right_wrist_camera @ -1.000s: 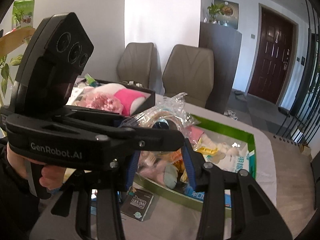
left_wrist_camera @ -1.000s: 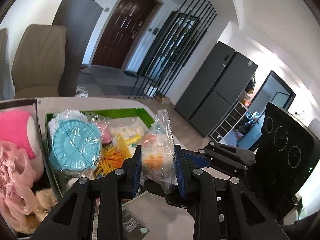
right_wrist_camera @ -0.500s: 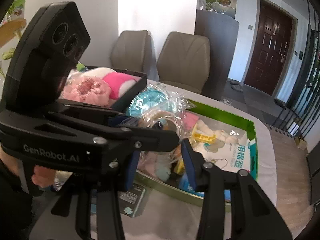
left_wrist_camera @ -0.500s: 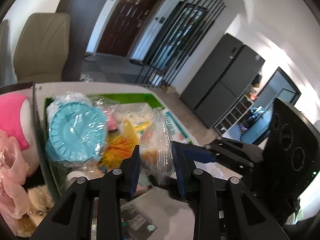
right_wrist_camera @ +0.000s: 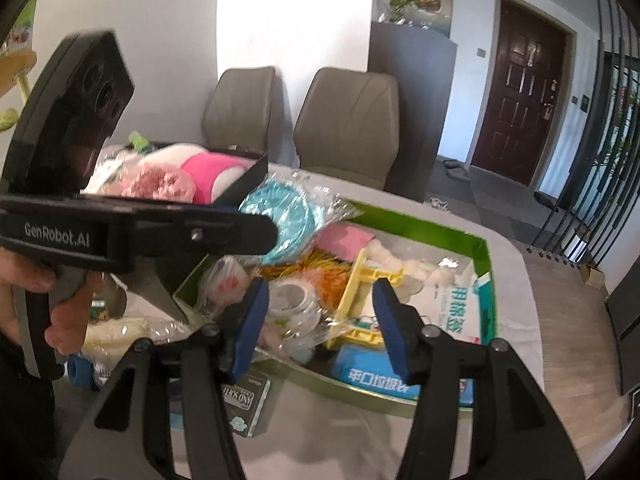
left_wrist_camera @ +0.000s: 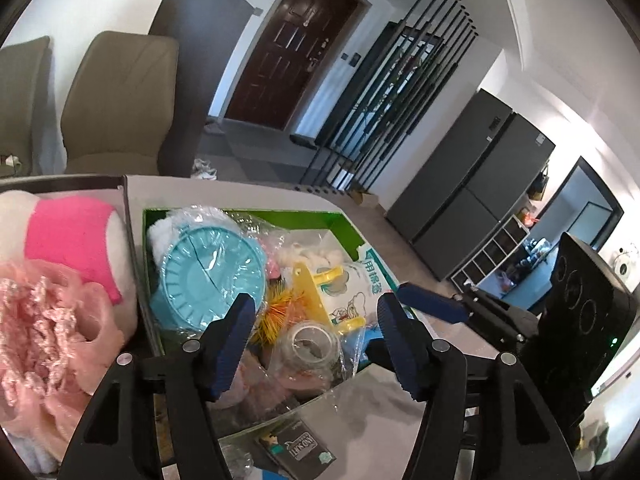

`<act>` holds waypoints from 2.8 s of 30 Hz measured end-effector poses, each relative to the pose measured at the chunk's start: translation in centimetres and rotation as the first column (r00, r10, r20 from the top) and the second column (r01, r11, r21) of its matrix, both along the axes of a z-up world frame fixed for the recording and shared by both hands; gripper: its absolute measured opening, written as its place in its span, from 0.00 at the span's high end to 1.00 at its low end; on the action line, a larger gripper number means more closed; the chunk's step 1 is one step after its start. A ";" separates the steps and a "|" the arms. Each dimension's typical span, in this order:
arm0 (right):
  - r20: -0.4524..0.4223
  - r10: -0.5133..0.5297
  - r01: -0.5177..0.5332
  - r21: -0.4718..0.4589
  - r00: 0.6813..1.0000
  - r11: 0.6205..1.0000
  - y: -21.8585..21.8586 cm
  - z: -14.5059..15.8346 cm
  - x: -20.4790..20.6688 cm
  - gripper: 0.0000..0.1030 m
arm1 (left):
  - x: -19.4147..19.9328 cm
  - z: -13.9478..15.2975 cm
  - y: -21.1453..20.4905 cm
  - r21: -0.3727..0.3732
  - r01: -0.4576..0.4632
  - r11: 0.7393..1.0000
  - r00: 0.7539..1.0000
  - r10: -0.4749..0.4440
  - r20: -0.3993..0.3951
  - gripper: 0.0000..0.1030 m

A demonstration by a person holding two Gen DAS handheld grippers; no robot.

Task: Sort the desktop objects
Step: 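Lower the tape roll into the green box and open the left gripper, then move the left gripper back to the bagged cream-white item beside the blue sponge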

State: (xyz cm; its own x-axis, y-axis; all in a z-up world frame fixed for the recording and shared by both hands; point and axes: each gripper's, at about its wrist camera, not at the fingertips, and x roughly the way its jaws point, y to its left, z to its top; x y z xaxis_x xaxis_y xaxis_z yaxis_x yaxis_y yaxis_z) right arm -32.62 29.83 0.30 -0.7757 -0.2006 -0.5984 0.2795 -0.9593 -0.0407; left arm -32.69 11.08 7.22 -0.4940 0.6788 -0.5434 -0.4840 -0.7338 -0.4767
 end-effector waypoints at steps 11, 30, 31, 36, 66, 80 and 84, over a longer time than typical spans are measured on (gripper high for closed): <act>-0.069 -0.004 0.002 -0.022 0.998 1.000 0.3 1.6 1.3 0.29 | 1.5 1.8 -1.3 -0.041 -0.071 0.997 0.994 0.068 -0.084 0.24; -0.314 -0.082 0.075 -0.034 0.946 0.997 1.3 5.0 4.9 0.00 | 4.9 5.8 -6.6 -0.087 -0.308 0.947 0.925 0.277 -0.259 0.01; -0.317 -0.080 0.072 -0.038 0.945 0.997 1.3 5.1 5.1 0.00 | 5.1 5.9 -6.9 -0.104 -0.326 0.940 0.918 0.289 -0.270 0.01; -0.331 -0.064 0.049 -0.052 0.941 0.997 1.0 5.7 5.9 0.00 | 6.9 6.8 -7.5 -0.177 -0.398 0.900 0.881 0.321 -0.346 0.01; -0.227 0.147 -0.192 -0.193 0.963 0.962 -3.1 5.4 6.5 0.00 | 14.2 4.5 -12.5 -0.239 -0.516 0.823 0.832 0.415 -0.367 0.01; 0.117 0.311 -0.226 -0.459 0.943 0.859 -5.6 -0.3 2.1 0.09 | 15.6 -0.7 -12.5 -0.201 -0.427 0.882 0.892 0.375 -0.251 0.13; 0.193 0.327 -0.200 -0.485 0.925 0.851 -6.3 -2.1 1.0 0.11 | 15.4 -2.2 -12.5 -0.193 -0.396 0.898 0.911 0.357 -0.206 0.16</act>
State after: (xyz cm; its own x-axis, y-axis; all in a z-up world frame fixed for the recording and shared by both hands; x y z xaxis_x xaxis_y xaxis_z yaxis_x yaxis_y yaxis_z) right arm -31.66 23.53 -1.78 -0.4843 -0.6699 -0.5627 0.4637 -0.7419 0.4843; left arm -17.33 -1.42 5.05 -0.7817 0.2932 -0.5504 -0.2059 -0.9545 -0.2159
